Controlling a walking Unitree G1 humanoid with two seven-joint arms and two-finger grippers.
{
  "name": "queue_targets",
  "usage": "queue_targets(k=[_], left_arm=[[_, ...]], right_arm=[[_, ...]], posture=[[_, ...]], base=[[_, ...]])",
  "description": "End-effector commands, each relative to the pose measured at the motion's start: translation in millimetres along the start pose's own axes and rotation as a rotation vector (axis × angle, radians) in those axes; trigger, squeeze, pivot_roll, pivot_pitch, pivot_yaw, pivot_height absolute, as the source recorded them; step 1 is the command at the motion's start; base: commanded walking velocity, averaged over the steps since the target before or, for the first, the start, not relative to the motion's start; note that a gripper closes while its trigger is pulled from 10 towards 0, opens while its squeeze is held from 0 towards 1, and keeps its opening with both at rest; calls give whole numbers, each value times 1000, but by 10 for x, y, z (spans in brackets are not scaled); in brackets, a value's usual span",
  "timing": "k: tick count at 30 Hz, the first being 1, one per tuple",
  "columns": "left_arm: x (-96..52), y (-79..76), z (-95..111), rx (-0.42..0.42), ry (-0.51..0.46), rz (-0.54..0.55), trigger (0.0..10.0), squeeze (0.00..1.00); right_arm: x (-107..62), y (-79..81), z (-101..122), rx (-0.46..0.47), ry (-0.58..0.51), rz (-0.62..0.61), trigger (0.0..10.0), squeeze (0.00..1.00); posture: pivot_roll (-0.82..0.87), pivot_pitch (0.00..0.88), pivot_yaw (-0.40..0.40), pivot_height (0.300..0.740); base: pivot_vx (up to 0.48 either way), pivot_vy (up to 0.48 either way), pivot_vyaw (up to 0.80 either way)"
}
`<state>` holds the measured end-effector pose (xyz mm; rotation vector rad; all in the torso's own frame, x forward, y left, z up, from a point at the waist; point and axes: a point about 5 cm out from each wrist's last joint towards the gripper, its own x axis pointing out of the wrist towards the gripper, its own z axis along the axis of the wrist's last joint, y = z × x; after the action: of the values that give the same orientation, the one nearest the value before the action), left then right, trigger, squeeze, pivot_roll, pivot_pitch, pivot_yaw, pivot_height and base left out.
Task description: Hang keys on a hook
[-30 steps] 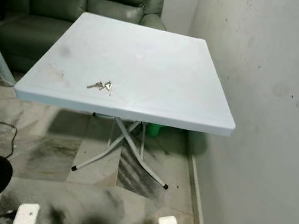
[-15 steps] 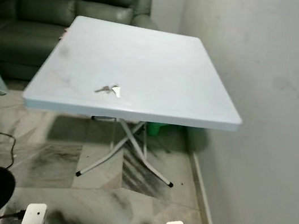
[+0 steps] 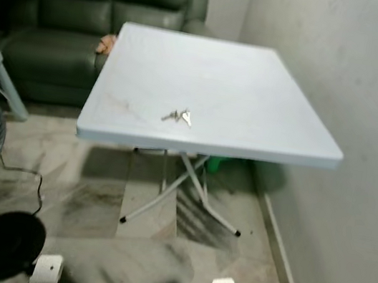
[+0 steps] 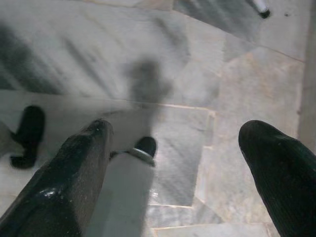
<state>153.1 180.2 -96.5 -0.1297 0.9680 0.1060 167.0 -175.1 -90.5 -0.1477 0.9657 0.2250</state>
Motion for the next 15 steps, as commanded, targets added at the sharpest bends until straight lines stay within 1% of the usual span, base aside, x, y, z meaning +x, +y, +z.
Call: queue_targets(k=[1, 4, 5, 6, 9, 15], left_arm=[[-2, 50, 17, 5, -3, 9, 10000, 0], [-1, 42, 17, 6, -3, 9, 10000, 0], [0, 36, 17, 4, -4, 8, 10000, 0], [0, 34, 21, 22, -6, 7, 10000, 0], [1, 26, 29, 15, -14, 4, 10000, 0], [11, -43, 102, 27, -65, -25, 10000, 0]], right_arm=[[23, 36, 90, -5, -26, 13, 10000, 0], [21, 30, 85, -9, -25, 13, 10000, 0], [20, 27, 83, -11, -24, 13, 10000, 0], [20, 26, 80, -13, -24, 13, 10000, 0], [19, 25, 80, -20, -24, 15, 10000, 0], [17, 18, 112, -37, -48, 26, 10000, 0]], posture=[[-62, 0, -47, 740], [-61, 0, -49, 740], [-61, 0, -49, 740], [-61, 0, -50, 740], [-62, 0, -49, 740], [-56, 0, -49, 740]], base=[[0, 480, 0], [0, 385, 0], [0, 0, 0], [0, 0, 0], [0, 0, 0], [0, 0, 0]])
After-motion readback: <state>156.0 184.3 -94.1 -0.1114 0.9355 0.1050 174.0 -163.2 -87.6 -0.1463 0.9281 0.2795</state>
